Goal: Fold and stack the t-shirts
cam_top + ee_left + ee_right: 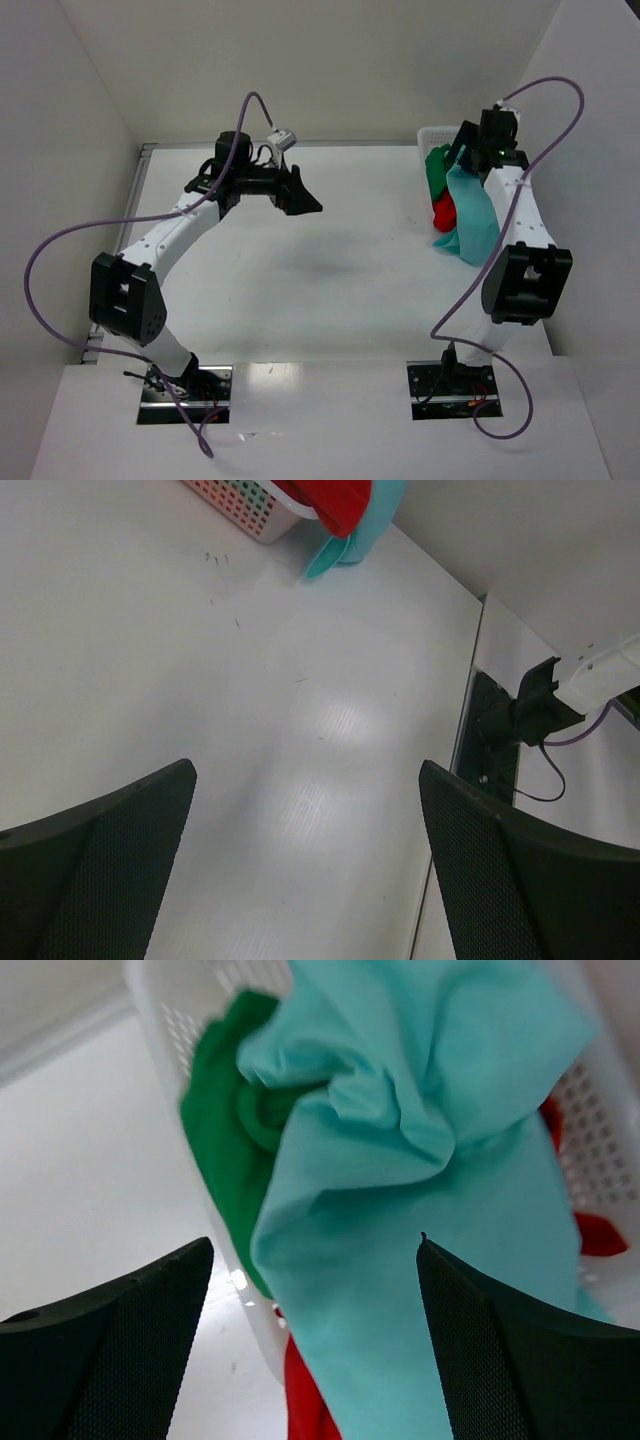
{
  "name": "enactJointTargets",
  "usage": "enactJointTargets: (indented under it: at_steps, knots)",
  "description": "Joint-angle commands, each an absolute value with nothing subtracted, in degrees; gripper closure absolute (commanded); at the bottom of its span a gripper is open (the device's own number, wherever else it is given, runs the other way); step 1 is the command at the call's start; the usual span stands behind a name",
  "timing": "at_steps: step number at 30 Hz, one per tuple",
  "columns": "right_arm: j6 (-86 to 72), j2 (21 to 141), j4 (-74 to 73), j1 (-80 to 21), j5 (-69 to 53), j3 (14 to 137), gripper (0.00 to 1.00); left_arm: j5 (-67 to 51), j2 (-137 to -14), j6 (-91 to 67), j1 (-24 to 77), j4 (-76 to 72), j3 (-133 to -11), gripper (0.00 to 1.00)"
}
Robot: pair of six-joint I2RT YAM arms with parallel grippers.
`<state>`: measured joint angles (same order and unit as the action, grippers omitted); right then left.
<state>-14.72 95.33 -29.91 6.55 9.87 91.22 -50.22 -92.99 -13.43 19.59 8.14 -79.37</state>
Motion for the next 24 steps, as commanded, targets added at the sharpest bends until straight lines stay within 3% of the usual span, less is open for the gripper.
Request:
enactJointTargets:
  at_steps: [1, 4, 7, 11, 12, 15, 24]
  knots:
    - [-15.6, 98.4, -28.2, 6.1, 8.6, 87.8, 0.13, -50.8, -90.0, -10.9, 19.7, 6.0, -78.7, 0.00]
    - [-16.1, 100.1, -27.5, 6.1, 8.6, 87.8, 0.15, -50.3, -89.4, -10.9, 19.7, 7.1, -78.1, 0.00]
    - [-16.1, 101.2, -26.0, 6.1, 8.1, 88.4, 0.27, -49.1, -88.9, -10.2, 19.7, 7.6, -77.6, 0.00]
    - [-16.7, 101.8, -24.9, 6.1, 8.7, 88.9, 0.54, -49.1, -88.9, -10.2, 19.7, 7.6, -77.6, 0.00]
    - [-16.7, 101.8, -24.9, 6.1, 9.5, 88.9, 0.70, -49.1, -88.9, -10.2, 19.7, 7.6, -77.6, 0.00]
    - [-16.7, 102.3, -25.4, 6.1, 11.0, 90.5, 0.90, -49.1, -89.4, -10.7, 19.7, 7.6, -77.6, 0.00]
    - [-16.7, 97.1, -30.2, 6.1, 14.9, 95.5, 0.94, -49.7, -90.5, -11.9, 19.7, 7.1, -78.7, 0.00]
